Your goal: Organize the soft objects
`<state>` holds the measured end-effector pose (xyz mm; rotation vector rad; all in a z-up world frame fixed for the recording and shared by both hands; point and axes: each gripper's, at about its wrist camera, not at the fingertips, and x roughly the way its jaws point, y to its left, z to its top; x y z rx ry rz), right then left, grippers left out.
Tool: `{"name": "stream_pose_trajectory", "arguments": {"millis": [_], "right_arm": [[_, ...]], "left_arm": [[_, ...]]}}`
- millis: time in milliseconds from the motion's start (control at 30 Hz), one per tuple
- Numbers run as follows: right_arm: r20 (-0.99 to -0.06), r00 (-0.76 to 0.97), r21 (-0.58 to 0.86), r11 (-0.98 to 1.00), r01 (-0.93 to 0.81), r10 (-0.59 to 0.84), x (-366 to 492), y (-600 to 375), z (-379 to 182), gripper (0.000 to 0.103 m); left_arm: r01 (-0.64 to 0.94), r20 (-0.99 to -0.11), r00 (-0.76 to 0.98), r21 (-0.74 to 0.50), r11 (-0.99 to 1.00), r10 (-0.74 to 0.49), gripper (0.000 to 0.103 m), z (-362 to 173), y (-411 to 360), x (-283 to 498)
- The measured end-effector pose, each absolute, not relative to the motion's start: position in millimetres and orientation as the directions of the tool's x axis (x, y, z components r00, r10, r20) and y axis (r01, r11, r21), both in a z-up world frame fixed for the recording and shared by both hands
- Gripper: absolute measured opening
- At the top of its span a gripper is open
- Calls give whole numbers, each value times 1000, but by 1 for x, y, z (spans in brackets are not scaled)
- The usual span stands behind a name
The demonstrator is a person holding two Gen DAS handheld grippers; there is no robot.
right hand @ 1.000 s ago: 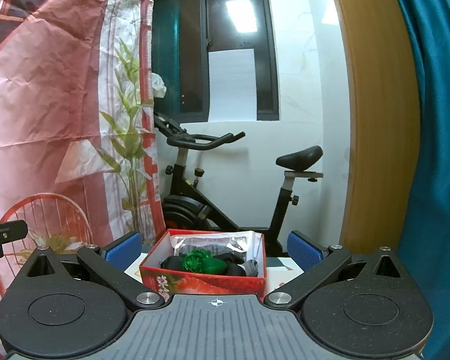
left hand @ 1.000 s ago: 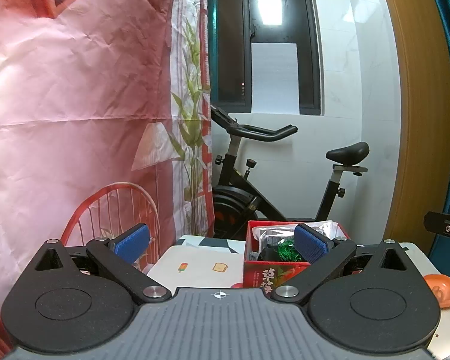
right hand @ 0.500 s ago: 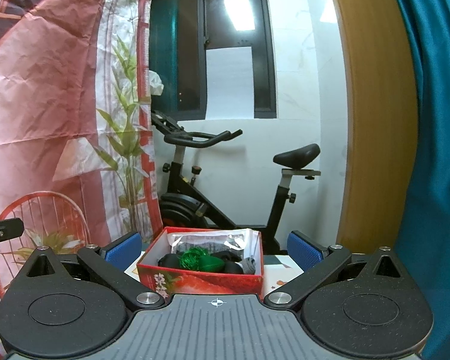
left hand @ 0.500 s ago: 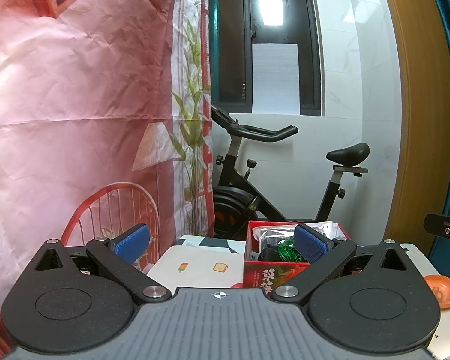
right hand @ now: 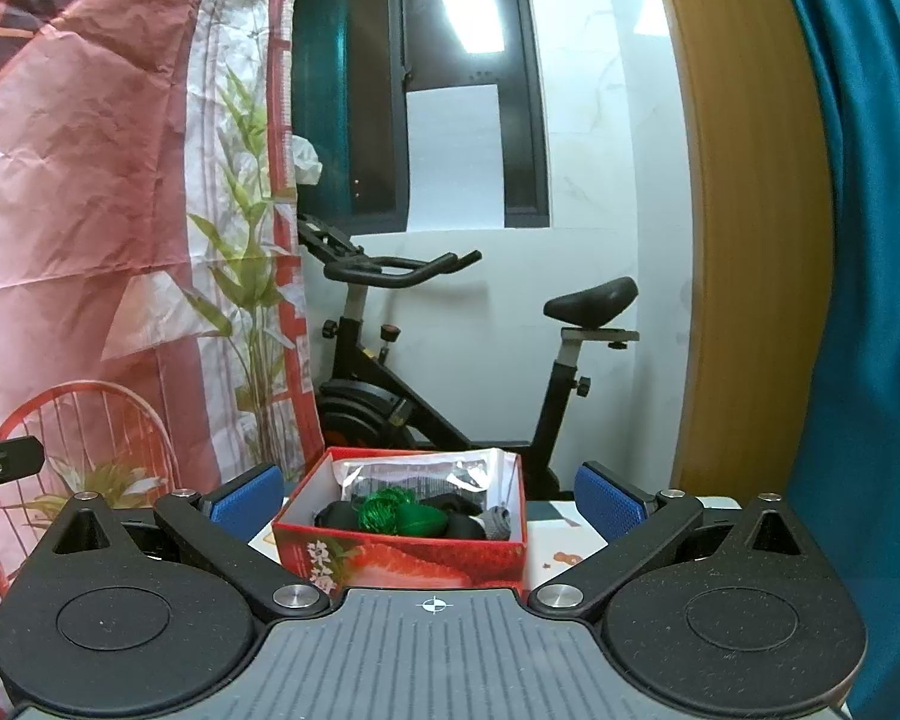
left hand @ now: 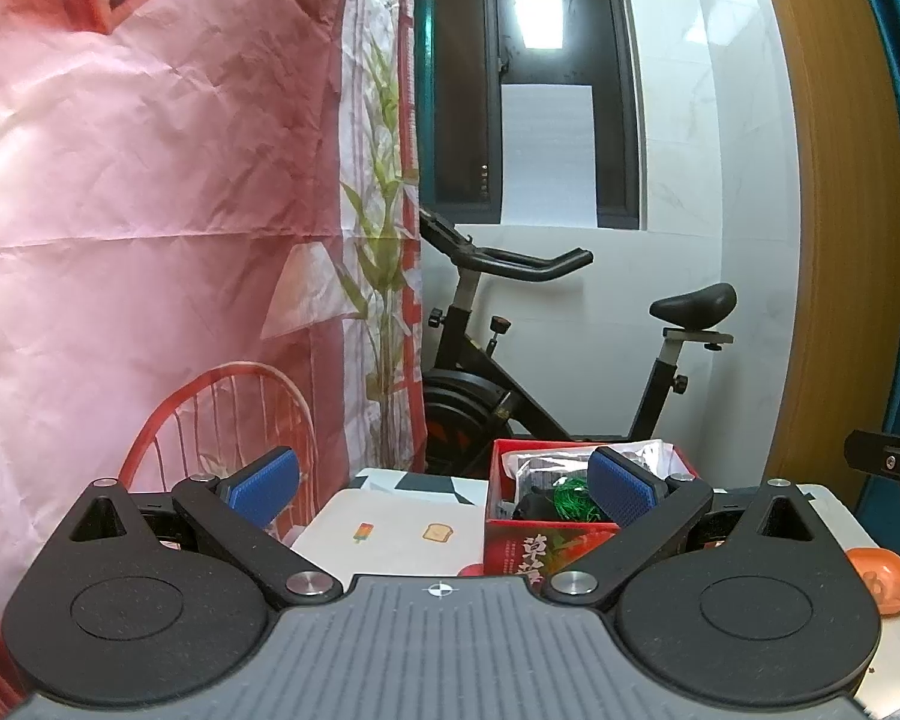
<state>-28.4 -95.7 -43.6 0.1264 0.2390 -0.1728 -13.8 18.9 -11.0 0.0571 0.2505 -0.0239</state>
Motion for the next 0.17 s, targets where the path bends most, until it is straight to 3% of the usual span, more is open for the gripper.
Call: {"name": "stream_pose_trajectory", "arguments": {"millis": [167], "right_arm": [[-251,955,106,976,189,-158,-28,-98,-46,103]], "left_arm": [[35,-245,969,58,998,-20,103,-12,18,-15]]}}
